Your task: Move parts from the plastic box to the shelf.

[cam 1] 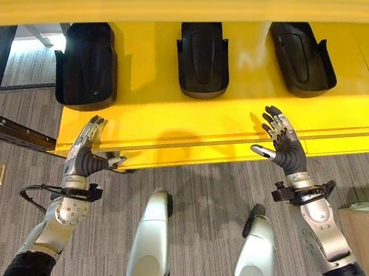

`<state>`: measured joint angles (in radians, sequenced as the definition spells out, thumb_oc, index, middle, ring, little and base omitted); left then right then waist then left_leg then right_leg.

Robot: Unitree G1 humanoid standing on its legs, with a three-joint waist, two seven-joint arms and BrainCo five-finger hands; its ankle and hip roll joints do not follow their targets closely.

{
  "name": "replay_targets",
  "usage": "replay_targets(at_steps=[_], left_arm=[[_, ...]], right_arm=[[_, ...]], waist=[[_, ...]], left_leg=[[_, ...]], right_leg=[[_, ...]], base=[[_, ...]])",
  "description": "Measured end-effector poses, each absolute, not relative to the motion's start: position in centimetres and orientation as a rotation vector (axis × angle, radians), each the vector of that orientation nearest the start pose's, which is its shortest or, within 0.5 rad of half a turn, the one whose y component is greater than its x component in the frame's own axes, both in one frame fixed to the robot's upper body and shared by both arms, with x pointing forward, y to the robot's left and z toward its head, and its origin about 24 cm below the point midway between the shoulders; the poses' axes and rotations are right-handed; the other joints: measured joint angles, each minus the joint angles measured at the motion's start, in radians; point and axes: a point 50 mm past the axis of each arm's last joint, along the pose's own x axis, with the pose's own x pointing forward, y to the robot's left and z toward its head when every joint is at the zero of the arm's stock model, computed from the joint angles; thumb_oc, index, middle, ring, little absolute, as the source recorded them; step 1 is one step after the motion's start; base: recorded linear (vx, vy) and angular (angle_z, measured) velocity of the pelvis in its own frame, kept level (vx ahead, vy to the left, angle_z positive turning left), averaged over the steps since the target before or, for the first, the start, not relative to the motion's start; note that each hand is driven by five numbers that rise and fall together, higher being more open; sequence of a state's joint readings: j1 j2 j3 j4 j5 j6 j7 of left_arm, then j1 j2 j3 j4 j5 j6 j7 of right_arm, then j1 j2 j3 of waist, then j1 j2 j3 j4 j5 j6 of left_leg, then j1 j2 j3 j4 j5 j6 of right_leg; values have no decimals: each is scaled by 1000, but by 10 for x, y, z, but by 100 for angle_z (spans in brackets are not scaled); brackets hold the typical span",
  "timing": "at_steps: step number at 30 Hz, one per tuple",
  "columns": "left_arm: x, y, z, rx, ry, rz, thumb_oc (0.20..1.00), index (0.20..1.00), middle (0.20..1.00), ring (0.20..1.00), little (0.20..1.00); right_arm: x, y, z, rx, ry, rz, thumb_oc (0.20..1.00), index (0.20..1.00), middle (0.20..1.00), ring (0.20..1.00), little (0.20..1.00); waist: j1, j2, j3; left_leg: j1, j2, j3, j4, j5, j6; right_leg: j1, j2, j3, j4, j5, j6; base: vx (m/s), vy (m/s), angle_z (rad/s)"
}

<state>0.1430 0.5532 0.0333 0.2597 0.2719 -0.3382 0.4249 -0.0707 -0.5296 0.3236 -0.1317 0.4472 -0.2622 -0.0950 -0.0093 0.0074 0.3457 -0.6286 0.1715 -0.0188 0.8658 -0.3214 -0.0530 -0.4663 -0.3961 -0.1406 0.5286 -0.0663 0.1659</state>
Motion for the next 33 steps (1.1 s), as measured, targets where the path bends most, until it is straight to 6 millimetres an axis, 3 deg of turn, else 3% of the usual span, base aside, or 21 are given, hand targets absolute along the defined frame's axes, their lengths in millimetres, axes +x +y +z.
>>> replay_targets(at_steps=[15,33], left_arm=[[194,300,43,814,-57,355,1000,1000,1000,1000,1000],[195,310,63,931,-65,365,1000,1000,1000,1000,1000]], right_arm=[[247,-164,92,-16,-248,266,1000,1000,1000,1000,1000],[249,-170,95,-26,-245,259,1000,1000,1000,1000,1000]], waist=[[3,-7,9],[4,-30,41]], left_leg=[[-16,-5,-1,0,0,0],[-19,-5,0,0,-1,0]], right_leg=[[-15,-4,0,4,-3,2],[-19,-5,0,3,-4,3]], base=[[0,0,0],[0,0,0]])
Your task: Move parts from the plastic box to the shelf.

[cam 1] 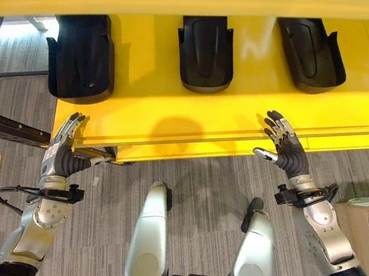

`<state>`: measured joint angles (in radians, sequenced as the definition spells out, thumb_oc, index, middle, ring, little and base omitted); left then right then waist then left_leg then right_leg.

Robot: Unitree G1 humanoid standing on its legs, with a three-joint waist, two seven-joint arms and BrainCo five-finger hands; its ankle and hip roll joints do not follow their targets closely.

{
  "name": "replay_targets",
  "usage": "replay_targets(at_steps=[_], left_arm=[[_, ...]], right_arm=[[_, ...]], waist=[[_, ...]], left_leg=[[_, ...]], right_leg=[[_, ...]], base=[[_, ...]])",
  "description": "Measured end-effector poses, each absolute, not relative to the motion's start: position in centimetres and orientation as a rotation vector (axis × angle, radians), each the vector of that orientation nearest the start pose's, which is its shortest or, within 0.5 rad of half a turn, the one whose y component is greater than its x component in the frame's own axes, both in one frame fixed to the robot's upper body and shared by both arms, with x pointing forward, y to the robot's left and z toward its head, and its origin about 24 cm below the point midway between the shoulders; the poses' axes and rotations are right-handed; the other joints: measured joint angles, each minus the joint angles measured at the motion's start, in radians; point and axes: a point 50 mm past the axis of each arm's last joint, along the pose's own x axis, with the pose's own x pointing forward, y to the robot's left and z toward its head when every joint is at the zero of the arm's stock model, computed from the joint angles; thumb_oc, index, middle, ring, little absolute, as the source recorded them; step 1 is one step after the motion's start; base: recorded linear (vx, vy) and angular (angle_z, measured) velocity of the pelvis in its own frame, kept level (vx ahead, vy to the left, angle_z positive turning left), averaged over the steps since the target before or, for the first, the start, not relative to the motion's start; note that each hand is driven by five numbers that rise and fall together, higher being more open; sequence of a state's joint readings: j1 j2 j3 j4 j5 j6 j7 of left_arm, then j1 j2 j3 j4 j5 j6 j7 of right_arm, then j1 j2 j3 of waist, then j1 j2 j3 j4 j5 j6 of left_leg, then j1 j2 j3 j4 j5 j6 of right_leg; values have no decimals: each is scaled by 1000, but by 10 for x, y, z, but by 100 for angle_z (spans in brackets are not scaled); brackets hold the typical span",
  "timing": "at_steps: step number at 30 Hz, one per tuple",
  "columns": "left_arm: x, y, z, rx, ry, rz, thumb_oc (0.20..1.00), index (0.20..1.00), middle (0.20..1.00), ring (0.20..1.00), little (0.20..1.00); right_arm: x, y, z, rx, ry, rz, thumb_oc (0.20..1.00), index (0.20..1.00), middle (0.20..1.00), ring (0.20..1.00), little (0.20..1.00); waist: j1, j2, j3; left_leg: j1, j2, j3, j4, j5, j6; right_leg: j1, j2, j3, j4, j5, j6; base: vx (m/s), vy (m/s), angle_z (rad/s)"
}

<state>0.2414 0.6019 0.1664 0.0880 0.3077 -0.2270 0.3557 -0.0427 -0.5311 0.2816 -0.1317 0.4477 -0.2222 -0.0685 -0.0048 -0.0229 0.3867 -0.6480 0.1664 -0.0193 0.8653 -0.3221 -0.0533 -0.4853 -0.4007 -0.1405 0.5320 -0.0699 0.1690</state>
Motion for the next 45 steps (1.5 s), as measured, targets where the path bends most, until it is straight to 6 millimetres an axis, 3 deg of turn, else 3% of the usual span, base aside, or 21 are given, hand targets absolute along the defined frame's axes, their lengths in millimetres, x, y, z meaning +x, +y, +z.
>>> replay_targets(at_steps=[18,24,45], left_arm=[[206,314,69,968,-86,417,1000,1000,1000,1000,1000],[217,317,74,991,-89,465,1000,1000,1000,1000,1000],[222,314,80,1031,-132,487,1000,1000,1000,1000,1000]], right_arm=[[250,-170,95,-31,-240,274,1000,1000,1000,1000,1000],[250,-170,95,-29,-239,274,1000,1000,1000,1000,1000],[249,-170,94,-26,-238,277,1000,1000,1000,1000,1000]], waist=[[-1,-5,-2],[-5,-16,-8],[-6,-46,-24]], left_leg=[[-21,-1,5,17,-6,3],[-22,0,7,18,-6,3],[-36,0,10,27,-6,6]], right_leg=[[-19,1,12,-2,3,-4],[-22,3,18,-1,3,-4],[-34,16,41,-28,0,1]], base=[[0,0,0],[0,0,0],[0,0,0]])
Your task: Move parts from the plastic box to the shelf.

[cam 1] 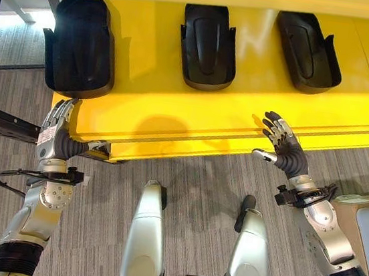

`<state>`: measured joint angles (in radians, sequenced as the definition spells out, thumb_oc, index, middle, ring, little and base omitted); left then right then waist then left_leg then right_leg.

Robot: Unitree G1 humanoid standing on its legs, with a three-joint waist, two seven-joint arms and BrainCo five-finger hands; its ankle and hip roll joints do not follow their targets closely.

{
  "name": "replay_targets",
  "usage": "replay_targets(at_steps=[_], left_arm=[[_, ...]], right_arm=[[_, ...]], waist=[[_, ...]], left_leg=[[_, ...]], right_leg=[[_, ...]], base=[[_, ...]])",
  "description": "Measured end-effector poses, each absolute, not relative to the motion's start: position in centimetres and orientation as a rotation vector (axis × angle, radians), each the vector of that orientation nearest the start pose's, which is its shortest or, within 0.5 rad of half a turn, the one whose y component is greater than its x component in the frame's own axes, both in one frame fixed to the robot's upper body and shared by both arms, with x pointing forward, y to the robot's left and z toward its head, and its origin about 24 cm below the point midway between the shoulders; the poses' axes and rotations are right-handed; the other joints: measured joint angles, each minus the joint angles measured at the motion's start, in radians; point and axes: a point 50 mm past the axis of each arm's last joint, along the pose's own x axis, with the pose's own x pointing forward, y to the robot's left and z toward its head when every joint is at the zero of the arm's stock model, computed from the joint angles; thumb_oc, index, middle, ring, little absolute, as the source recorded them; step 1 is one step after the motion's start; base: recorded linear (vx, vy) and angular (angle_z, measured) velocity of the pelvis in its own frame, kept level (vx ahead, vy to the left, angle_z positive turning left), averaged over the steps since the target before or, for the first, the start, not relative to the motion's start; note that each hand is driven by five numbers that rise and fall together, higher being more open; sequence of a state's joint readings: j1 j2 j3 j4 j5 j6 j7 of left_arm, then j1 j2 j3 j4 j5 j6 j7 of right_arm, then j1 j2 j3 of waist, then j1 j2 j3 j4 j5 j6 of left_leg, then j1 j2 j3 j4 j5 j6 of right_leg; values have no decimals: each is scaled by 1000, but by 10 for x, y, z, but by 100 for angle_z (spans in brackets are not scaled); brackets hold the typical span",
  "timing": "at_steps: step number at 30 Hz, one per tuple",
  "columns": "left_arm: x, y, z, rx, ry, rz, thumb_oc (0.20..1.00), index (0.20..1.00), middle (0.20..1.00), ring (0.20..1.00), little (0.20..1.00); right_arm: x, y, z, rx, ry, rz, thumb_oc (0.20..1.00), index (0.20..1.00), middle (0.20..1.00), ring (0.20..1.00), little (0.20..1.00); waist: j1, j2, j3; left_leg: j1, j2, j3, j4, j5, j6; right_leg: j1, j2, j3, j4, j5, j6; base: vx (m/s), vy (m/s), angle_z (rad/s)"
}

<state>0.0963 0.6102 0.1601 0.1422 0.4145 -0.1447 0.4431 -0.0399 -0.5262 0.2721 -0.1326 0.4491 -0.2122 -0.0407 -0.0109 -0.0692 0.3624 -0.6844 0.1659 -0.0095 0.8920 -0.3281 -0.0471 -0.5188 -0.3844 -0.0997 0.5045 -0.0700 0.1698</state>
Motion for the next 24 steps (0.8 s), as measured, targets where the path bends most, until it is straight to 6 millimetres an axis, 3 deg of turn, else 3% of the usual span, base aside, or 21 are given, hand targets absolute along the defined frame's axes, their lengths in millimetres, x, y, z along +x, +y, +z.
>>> replay_targets(at_steps=[19,21,22,23,24], left_arm=[[230,330,96,1162,-121,479,1000,1000,1000,1000,1000],[231,337,101,1239,-102,459,1000,1000,1000,1000,1000],[231,337,101,1239,-102,459,1000,1000,1000,1000,1000],[233,340,105,1267,-86,456,1000,1000,1000,1000,1000],[234,343,109,1300,-74,456,1000,1000,1000,1000,1000]], right_arm=[[248,-167,94,-15,-230,314,1000,1000,1000,1000,1000],[248,-168,93,-16,-227,311,1000,1000,1000,1000,1000],[248,-168,93,-16,-227,311,1000,1000,1000,1000,1000],[246,-169,91,-15,-214,310,1000,1000,1000,1000,1000],[247,-170,89,-15,-205,305,1000,1000,1000,1000,1000]], waist=[[1,-21,-17],[2,-20,-18],[2,-20,-18],[-3,-40,-26],[7,-39,-26]], left_leg=[[-32,1,-9,-3,4,0],[-36,18,-12,-11,18,5],[-36,18,-12,-11,18,5],[-37,6,-2,-5,23,-12],[-40,7,-15,-5,24,-16]], right_leg=[[-57,20,20,14,-3,5],[-82,33,33,142,-36,-36],[-82,33,33,142,-36,-36],[-94,30,36,186,-100,-11],[-95,41,35,180,-101,-1]], base=[[2,1,-3],[-1,2,-11],[-2,3,20],[0,0,0],[-6,-3,-5]])
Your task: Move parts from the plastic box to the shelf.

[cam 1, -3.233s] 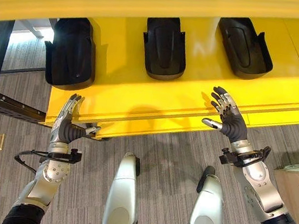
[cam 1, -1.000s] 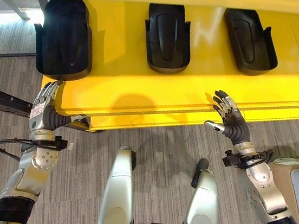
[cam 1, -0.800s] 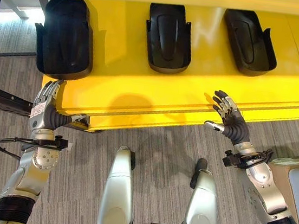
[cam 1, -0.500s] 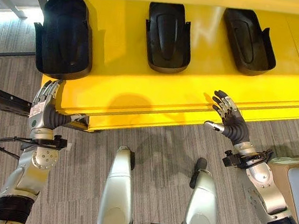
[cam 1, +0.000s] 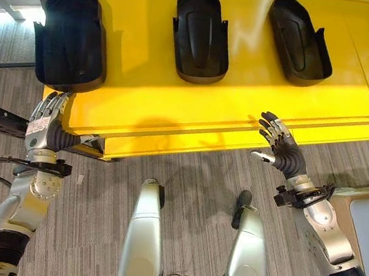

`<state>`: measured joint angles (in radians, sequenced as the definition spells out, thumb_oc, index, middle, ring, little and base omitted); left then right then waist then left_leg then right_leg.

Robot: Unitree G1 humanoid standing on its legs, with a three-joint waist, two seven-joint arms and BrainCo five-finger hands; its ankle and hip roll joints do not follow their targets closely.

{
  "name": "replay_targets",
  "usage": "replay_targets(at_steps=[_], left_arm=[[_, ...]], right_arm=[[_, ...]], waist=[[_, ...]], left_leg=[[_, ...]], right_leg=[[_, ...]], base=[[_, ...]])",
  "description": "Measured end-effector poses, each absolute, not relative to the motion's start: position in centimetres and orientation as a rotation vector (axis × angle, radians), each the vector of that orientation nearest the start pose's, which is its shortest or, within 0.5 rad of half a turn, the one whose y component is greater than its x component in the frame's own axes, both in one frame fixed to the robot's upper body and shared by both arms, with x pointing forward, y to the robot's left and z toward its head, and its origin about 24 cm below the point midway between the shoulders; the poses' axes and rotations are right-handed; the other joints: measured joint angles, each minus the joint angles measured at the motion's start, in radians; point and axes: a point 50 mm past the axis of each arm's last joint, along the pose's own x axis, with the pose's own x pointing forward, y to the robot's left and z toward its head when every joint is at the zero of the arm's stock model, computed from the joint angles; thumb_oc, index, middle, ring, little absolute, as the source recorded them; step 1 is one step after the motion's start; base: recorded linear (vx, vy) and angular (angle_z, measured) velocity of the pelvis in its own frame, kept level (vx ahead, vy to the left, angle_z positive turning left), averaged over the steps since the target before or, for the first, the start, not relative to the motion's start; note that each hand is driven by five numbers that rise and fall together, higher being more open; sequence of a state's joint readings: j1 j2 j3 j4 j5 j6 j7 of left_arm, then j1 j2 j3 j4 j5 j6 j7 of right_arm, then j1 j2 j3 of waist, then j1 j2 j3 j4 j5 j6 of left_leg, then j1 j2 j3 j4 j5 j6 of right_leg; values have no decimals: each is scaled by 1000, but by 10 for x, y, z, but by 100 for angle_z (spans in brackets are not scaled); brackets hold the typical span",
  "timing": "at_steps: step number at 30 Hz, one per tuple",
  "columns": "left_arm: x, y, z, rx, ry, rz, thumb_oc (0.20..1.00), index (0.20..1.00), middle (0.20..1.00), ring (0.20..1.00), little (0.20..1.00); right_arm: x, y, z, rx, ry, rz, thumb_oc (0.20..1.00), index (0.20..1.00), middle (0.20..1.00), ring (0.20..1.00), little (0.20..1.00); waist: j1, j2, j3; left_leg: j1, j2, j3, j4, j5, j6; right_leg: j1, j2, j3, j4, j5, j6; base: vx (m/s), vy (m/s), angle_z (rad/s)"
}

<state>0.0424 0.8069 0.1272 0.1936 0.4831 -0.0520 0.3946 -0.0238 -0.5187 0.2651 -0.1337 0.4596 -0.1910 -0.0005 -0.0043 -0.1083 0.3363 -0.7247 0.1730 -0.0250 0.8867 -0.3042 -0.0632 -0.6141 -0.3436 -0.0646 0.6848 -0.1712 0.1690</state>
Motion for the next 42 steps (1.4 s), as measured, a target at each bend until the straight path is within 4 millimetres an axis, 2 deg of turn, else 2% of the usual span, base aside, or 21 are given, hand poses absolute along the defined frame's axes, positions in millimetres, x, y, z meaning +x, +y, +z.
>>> replay_targets(at_steps=[5,8,22,24,25,26,27,29,30,31,33,37,39,42], left_arm=[[239,345,117,1392,-71,399,1000,1000,1000,1000,1000],[249,339,124,1458,-81,325,1000,1000,1000,1000,1000],[277,335,152,1631,-31,122,1000,1000,1000,1000,1000],[288,332,162,1683,-34,81,1000,1000,1000,1000,1000],[292,332,167,1682,-37,84,1000,1000,1000,1000,1000],[293,332,174,1703,-41,77,1000,1000,1000,1000,1000],[293,334,181,1720,-38,52,1000,1000,1000,1000,1000],[300,332,189,1739,-44,43,1000,1000,1000,1000,1000],[303,332,192,1738,-38,46,1000,1000,1000,1000,1000],[304,334,194,1727,-35,61,1000,1000,1000,1000,1000],[304,341,200,1703,-7,94,1000,1000,1000,1000,1000],[299,347,202,1656,21,108,1000,1000,1000,1000,1000],[288,352,197,1594,26,145,1000,1000,1000,1000,1000],[282,354,193,1534,27,172,1000,1000,1000,1000,1000]], right_arm=[[246,-173,88,-19,-196,304,1000,1000,1000,1000,1000],[243,-173,84,-18,-177,317,1000,1000,1000,1000,1000],[236,-175,72,-19,-112,348,1000,1000,1000,1000,1000],[235,-174,71,-10,-107,352,1000,1000,1000,1000,1000],[235,-174,70,-10,-99,356,1000,1000,1000,1000,1000],[236,-175,72,-16,-106,358,1000,1000,1000,1000,1000],[236,-179,72,-19,-107,346,1000,1000,1000,1000,1000],[235,-174,67,-11,-78,371,1000,1000,1000,1000,1000],[231,-171,63,1,-64,380,1000,1000,1000,1000,1000],[231,-171,62,2,-63,383,1000,1000,1000,1000,1000],[235,-171,62,15,-68,367,1000,1000,1000,1000,1000],[232,-174,57,17,-44,356,1000,1000,1000,1000,1000],[231,-174,56,21,-42,357,1000,1000,1000,1000,1000],[230,-175,54,21,-32,354,1000,1000,1000,1000,1000]], waist=[[-6,7,2],[-6,10,4],[-3,17,13],[-7,6,15],[-10,-3,19],[-10,-3,21],[0,19,18],[-7,4,23],[-11,-12,16],[-6,-18,17],[-4,-22,20],[-10,-22,22],[-16,-17,26],[-23,-15,29]], left_leg=[[-8,-6,-11,-19,12,2],[-9,-5,-7,-22,18,10],[-9,-16,-16,-54,26,6],[-17,-17,-13,-42,31,4],[-23,-29,-13,-30,30,-9],[-48,-39,-27,48,13,-3],[-21,-35,-34,61,-44,7],[-26,-31,-5,39,-15,23],[-25,-33,2,31,-9,16],[-25,-32,6,27,-7,13],[-27,-31,-10,3,4,2],[-25,-23,-12,-21,9,3],[-19,-21,-8,-25,12,6],[-12,-22,-7,-25,15,10]], right_leg=[[0,11,-1,-48,13,-11],[8,9,3,-54,12,-16],[8,12,-1,-90,17,-7],[-7,9,6,-18,-19,-43],[-8,5,14,-20,-5,-17],[-18,5,13,-20,0,-6],[-26,26,9,-23,9,2],[-54,14,22,109,-27,-42],[-34,18,11,109,-54,-59],[-39,21,14,95,-60,-19],[-39,36,7,63,-50,-20],[-37,45,-6,17,-37,-39],[-28,44,-7,6,-34,-42],[-14,45,-7,0,-33,-43]], base=[[-3,-2,-6],[-4,-5,9],[-4,-6,1],[-2,-6,33],[1,-9,29],[-1,-11,-16],[-4,-16,-23],[-4,-17,16],[0,-8,25],[1,-7,-4],[0,-9,-28],[8,-9,-19],[5,-5,-9],[2,-2,3]])
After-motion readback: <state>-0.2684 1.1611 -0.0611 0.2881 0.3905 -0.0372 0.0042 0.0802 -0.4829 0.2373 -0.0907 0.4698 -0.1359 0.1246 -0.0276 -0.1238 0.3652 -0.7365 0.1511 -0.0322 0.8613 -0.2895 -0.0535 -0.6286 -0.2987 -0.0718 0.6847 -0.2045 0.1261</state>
